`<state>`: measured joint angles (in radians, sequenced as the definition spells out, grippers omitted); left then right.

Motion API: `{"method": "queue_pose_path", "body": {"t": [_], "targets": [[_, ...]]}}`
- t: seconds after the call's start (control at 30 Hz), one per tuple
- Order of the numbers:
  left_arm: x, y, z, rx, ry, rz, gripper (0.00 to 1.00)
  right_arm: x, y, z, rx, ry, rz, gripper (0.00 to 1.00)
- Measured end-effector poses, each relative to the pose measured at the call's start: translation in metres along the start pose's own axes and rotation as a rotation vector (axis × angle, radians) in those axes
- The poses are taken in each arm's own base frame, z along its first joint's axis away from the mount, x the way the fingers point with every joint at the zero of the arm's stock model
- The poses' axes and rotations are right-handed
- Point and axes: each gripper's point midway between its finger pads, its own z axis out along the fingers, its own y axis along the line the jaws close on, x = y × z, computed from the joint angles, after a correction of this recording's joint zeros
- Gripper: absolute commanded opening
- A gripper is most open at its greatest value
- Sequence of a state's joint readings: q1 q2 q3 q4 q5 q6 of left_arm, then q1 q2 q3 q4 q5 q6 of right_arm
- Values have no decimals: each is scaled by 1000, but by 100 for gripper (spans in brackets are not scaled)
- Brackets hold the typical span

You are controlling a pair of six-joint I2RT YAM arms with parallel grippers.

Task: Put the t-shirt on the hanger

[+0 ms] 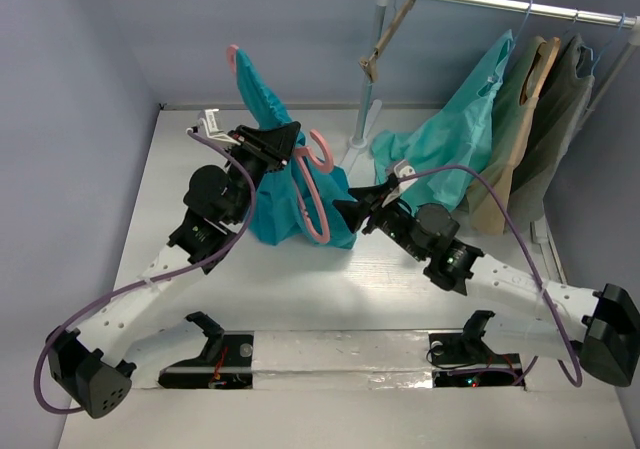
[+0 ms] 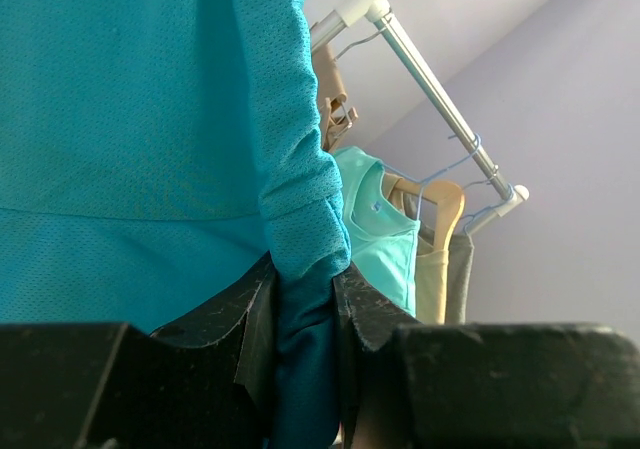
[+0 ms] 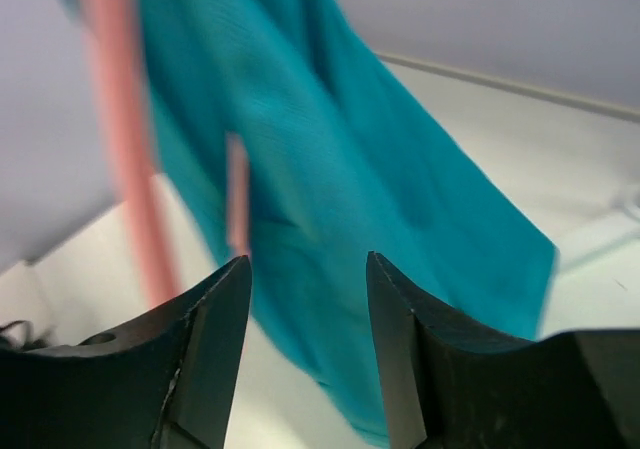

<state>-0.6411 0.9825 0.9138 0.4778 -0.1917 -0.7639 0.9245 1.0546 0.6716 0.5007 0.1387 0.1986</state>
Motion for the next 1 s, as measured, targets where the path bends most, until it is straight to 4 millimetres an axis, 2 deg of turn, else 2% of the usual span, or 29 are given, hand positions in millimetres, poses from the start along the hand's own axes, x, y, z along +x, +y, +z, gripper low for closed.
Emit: {"method": "queue_pose_path", "body": {"t": [0.13, 0.27, 0.4, 0.5, 0.6, 0.67, 0.8, 1.0], "targets": [[-5, -4, -4, 5, -5, -7, 0, 31, -16, 4, 41, 86, -15, 56], [-6, -6, -6, 11, -4, -14, 0, 63, -23, 7, 57, 181, -27, 57], [-5, -6, -6, 10, 1, -19, 0, 85, -26, 6, 60, 249, -32, 57], [-4, -6, -6, 8, 3, -21, 0, 88, -26, 5, 64, 260, -28, 65], [-5, -6, -6, 8, 2, -21, 0, 85, -27, 4, 72, 255, -23, 67], [-5, -5, -6, 7, 1, -21, 0, 81, -28, 3, 84, 244, -19, 65], [-4, -5, -5, 5, 1, -21, 0, 76, -29, 1, 102, 227, -16, 54], [0, -1, -2, -4, 7, -22, 0, 98, -22, -2, 126, 289, -39, 53]]}}
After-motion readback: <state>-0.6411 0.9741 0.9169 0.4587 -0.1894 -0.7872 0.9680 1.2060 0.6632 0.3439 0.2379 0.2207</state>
